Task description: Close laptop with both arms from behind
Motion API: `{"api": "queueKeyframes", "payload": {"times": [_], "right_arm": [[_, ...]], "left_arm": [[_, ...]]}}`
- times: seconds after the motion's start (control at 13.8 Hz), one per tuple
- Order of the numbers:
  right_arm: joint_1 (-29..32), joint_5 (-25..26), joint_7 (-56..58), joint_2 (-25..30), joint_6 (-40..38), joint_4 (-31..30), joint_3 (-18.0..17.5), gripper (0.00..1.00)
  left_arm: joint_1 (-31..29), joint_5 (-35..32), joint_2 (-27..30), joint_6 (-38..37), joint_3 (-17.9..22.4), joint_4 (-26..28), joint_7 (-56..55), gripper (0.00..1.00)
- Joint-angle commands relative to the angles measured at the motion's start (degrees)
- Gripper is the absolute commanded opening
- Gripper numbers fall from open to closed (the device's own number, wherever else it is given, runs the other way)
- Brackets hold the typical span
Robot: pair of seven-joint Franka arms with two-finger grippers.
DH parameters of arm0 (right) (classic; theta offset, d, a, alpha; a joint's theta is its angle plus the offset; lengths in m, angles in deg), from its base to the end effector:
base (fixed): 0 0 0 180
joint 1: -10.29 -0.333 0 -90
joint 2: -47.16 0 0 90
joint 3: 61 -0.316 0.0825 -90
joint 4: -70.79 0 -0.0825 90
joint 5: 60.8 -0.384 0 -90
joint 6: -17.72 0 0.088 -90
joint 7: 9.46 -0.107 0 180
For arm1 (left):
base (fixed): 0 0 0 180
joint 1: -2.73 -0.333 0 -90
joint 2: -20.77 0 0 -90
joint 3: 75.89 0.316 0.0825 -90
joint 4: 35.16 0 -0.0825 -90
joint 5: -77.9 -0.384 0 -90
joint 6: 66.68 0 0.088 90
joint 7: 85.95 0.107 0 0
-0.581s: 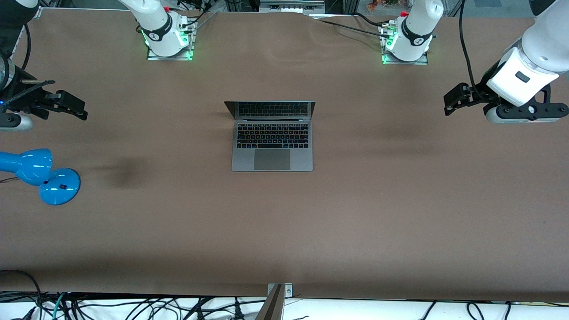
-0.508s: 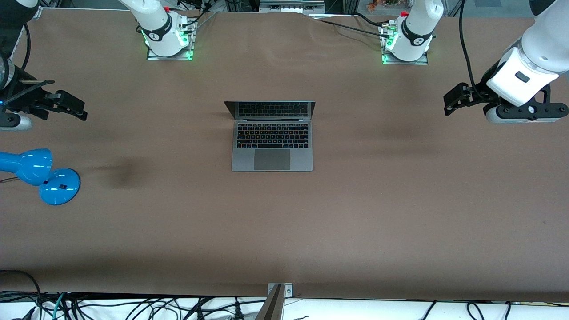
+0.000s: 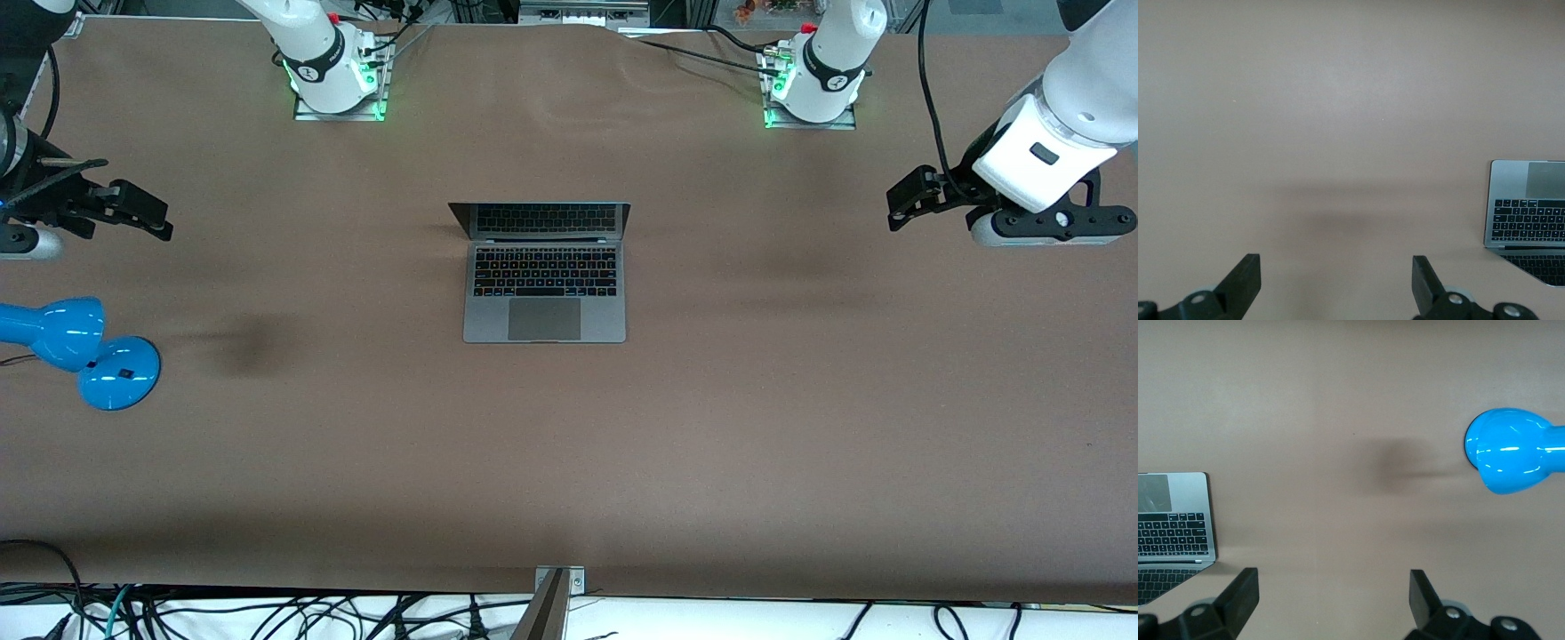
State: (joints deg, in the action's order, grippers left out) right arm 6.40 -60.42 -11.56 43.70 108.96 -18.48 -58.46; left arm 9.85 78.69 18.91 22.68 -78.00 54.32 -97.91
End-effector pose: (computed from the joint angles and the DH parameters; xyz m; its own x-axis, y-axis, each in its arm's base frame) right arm 0.5739 0.0136 0.5983 0.9996 -0.0129 -0.0256 -0.0127 -0.9999 0.0102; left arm 0.5553 -0.0914 0.6097 0.9982 0.0475 -0.0369 0.0478 -0.9988 0.0075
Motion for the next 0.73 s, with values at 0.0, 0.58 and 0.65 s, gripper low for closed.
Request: {"api": "queueKeyframes", "payload": {"times": [0.0,0.58,0.65], "right_arm": [[0.6,0.4,0.3,1.3,-1.3,-0.8,-0.8,1.00],[0.6,-0.6,-0.2,-0.4,-6.2,-2.3,-6.0,1.00],[0.6,-0.8,-0.2,-0.6,-6.2,-2.4,-8.0,1.00]], "left_arm": [[-0.8,-0.4,-0.1,-0.8,-0.7,-0.6,1.2,1.00],[-0.8,-0.4,-0.3,-2.1,-0.5,-1.1,0.5,1.00],[-0.8,-0.4,-0.4,-2.1,-0.5,-1.1,0.5,1.00]]}}
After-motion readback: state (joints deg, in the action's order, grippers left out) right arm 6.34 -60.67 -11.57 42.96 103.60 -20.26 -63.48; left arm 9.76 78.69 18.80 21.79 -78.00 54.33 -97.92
